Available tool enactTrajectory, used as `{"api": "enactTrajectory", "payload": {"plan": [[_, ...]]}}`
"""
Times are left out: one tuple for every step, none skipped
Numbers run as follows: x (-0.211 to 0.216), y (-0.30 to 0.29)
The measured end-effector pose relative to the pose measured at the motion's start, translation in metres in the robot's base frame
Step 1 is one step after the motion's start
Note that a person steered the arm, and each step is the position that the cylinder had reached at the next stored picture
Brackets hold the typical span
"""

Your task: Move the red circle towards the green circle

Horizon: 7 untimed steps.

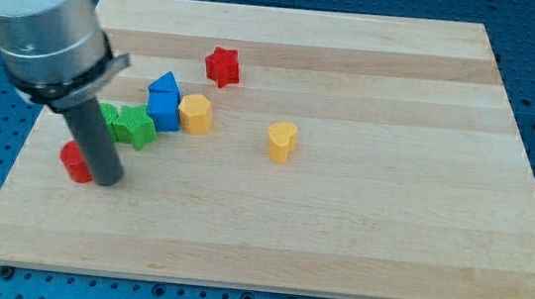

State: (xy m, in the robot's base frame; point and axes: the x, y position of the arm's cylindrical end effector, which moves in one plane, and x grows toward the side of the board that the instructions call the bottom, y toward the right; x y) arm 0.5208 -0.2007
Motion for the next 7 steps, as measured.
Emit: {"api": "enactTrajectory", "payload": {"plan": [[0.002,-0.013],[0.011,-0.016],[0.004,-0.023],[-0.01,-0.028],[-0.009,-0.033],[0.001,-0.047],[0.005,-0.072]]}}
